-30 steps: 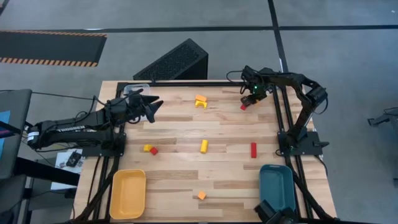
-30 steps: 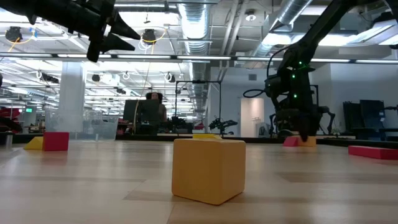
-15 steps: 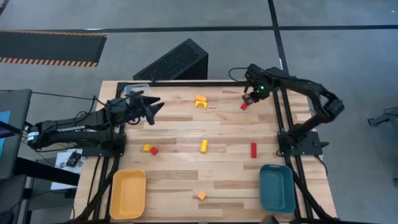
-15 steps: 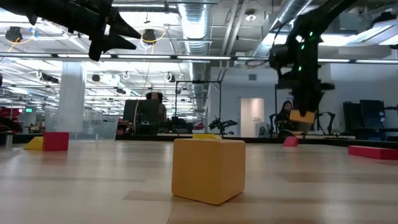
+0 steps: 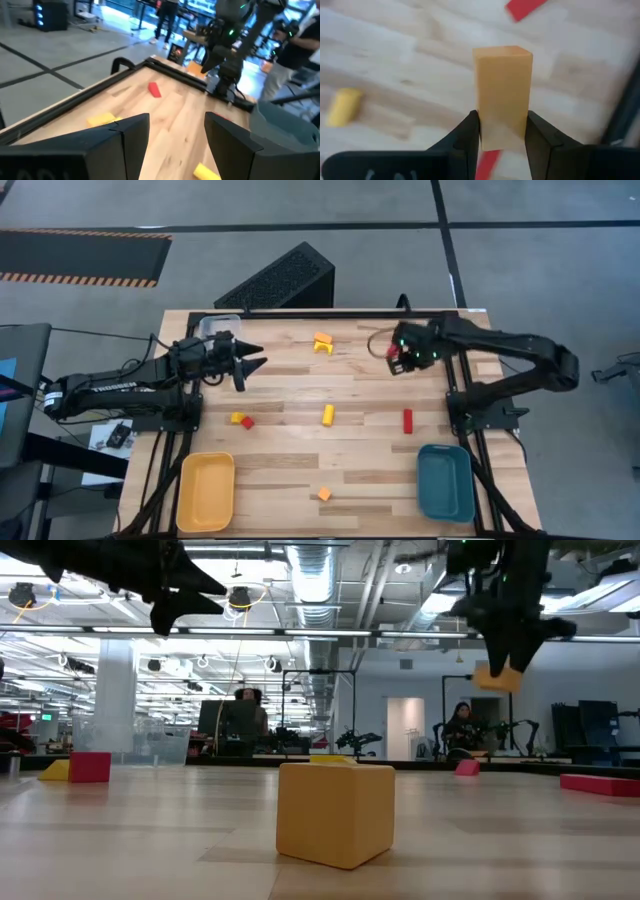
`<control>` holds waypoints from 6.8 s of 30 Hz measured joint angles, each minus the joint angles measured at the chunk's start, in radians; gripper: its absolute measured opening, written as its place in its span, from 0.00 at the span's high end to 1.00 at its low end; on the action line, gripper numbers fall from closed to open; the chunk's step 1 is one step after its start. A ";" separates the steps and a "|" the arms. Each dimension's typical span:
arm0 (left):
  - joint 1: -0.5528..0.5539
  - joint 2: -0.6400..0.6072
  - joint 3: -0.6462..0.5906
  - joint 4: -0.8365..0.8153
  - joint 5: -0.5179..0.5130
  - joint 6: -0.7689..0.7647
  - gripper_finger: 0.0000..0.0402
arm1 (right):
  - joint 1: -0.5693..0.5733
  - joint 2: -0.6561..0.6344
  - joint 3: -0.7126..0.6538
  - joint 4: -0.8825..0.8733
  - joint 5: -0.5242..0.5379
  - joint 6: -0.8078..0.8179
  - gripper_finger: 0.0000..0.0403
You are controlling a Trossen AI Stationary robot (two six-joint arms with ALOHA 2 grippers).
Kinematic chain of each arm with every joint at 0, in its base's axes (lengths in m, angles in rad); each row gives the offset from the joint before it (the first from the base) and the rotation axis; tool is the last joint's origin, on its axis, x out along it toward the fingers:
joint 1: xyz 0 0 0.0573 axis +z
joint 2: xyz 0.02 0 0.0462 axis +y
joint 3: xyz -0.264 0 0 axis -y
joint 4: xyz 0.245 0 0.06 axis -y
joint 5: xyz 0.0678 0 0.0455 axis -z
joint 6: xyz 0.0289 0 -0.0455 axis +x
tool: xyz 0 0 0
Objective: Sort & place blocks by color
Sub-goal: Put the top right orange block in the dark green bin, then put the top orange block in the dark green bin
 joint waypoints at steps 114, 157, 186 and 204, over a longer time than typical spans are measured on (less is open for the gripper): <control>-0.715 0.394 0.000 0.539 -0.719 -0.186 0.54 | 1.362 0.260 -0.275 0.339 -0.179 0.529 0.63; -0.584 0.292 0.266 -0.201 -0.716 -0.156 0.54 | 0.667 -0.017 -0.138 0.546 0.240 0.117 0.33; -0.032 0.059 0.396 -0.477 -0.016 0.336 0.54 | 0.277 0.440 0.631 0.734 0.151 -0.384 0.33; -0.027 0.099 0.396 -0.380 -0.145 0.365 0.54 | -0.122 0.698 0.631 0.655 -0.059 -0.685 0.33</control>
